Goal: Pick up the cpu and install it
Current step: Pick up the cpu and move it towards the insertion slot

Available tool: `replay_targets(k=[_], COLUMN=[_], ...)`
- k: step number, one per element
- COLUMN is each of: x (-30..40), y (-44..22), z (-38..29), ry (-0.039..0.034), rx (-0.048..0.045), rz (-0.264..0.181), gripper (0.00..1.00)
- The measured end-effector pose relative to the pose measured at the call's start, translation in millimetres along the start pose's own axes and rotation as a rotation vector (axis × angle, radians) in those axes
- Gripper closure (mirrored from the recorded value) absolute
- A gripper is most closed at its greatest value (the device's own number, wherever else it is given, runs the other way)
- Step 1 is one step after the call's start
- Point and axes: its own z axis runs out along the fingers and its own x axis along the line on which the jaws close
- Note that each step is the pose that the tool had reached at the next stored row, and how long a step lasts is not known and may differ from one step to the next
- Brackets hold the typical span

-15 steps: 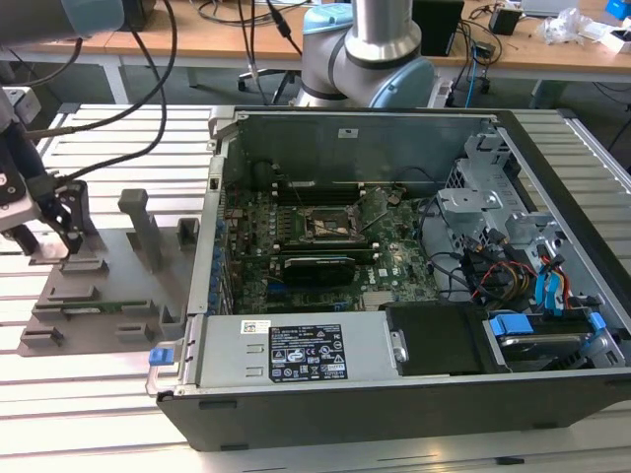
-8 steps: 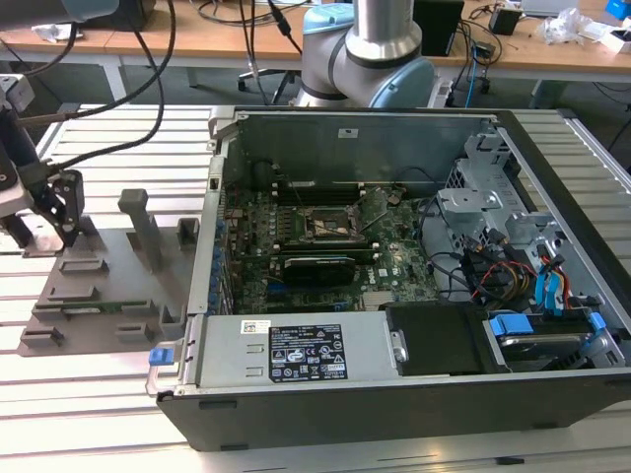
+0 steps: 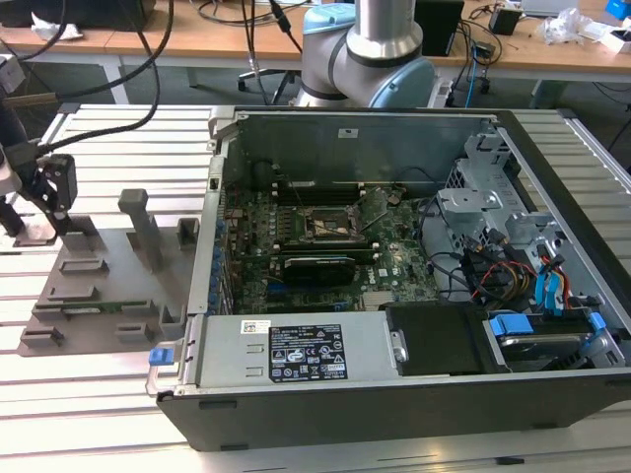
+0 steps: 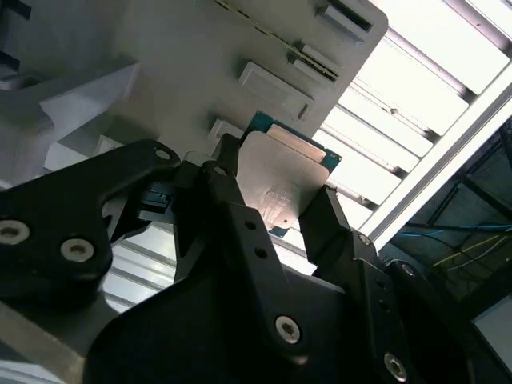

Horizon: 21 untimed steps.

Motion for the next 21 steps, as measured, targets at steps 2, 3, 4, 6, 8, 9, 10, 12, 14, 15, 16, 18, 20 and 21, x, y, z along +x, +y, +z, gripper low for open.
replay_targets(k=[2,3,4,6,8,9,10,12,14,15,16,18,20,21], x=[0.0,0.0,0.0,0.0,0.0,0.0,0.0,0.0,0.0,0.0,0.0,0.0,0.0,0.0], y=[-0.1,-0.2,-0.3,-0.4,-0.6,-0.6,-0.7,-0.9,-1.0,-1.2,-1.3,-1.5,-1.7,-1.8], z=[-4.1,-6.1,-8.4,-13.5,-18.7,-21.4,-25.5,-29.2,-33.5,-38.3,-40.7,-46.4,-53.0,-54.9], ry=[-0.0001,-0.0001,-0.0001,0.0,0.0,-0.0001,-0.0001,0.0,0.0,0.0,-0.0001,-0.0001,0.0,-0.0001], rx=[0.0,0.0,0.0,0.0,0.0001,0.0,0.0001,0.0001,0.0002,0.0001,0.0001,0.0,0.0001,0.0001], rz=[0.0,0.0,0.0,0.0,0.0,0.0,0.0,0.0,0.0,0.0,0.0,0.0,0.0,0.0], gripper=[0.45,0.45,0.45,0.45,0.45,0.45,0.45,0.45,0.45,0.45,0.45,0.45,0.45,0.45])
